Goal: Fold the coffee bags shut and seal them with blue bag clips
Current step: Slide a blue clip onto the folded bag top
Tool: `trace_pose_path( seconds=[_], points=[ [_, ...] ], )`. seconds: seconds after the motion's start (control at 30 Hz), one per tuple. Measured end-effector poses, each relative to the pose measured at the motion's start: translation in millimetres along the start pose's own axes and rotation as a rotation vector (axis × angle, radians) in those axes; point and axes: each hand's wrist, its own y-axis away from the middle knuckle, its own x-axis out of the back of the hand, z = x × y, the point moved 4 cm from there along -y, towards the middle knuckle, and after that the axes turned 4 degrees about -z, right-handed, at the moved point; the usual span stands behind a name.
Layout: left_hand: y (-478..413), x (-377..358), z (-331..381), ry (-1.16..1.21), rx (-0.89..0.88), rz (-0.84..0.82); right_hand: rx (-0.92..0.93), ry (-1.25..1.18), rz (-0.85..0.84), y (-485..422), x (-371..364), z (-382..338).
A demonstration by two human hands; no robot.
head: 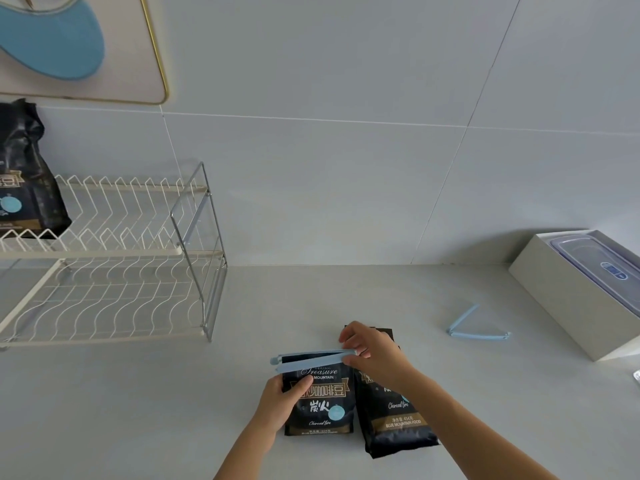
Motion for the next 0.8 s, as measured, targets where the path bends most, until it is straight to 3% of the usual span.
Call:
trace_pose_path(
  seconds=[0.43,0.8],
  points=[
    [-1,0,-2,-0.012,-0.011,0.003,-0.079,-0.238,0.049,11,6,13],
    [0,0,-3,-0.002,-0.009,0.008,-0.091,-0.253,0.034,8,-4,11]
  ],
)
